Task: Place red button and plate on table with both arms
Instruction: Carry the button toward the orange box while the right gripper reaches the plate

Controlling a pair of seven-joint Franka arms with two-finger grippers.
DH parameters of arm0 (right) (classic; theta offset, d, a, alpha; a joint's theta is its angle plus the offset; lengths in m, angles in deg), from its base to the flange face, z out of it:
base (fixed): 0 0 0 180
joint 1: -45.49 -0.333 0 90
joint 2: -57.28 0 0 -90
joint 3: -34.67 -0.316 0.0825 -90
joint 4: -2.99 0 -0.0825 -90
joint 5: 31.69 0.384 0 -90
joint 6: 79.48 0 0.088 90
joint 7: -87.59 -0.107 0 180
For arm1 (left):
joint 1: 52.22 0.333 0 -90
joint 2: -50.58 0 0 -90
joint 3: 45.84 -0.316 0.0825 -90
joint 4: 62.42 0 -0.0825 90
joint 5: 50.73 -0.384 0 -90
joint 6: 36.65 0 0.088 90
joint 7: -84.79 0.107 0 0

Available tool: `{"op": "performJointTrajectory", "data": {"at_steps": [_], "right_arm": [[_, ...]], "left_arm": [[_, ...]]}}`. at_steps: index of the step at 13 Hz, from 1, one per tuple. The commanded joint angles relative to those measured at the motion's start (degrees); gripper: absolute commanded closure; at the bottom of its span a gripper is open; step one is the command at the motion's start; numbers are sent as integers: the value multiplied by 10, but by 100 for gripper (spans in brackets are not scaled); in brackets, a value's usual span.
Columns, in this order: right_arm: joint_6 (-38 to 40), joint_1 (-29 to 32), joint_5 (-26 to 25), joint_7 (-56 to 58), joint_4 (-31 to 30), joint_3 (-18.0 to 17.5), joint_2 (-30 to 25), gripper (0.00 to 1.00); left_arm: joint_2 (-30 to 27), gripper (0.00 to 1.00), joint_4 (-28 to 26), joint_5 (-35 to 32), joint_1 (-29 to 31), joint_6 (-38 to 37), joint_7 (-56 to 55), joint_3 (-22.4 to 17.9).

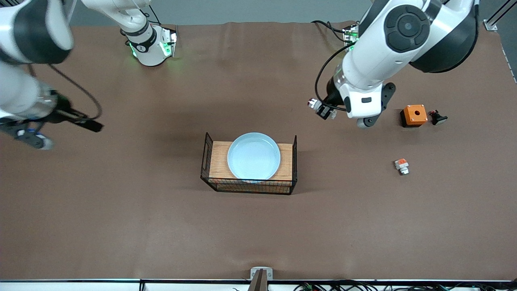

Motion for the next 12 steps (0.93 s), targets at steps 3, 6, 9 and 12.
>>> {"op": "performJointTrajectory", "data": {"at_steps": [3, 6, 9, 12], "right_arm": [[-6, -144, 33, -312, 2, 5, -4, 0], [-58, -207, 39, -482, 2, 5, 11, 0], [-121, -247, 55, -594, 12, 5, 54, 0], [-144, -271, 65, -673, 70, 5, 127, 0]], "left_arm": [[-76, 91, -123, 14, 73, 6, 214, -1], [-79, 90, -164, 7, 120, 13, 350, -2], [-63, 89, -193, -23, 143, 56, 418, -4], [-46, 88, -243, -47, 146, 141, 506, -4]]}}
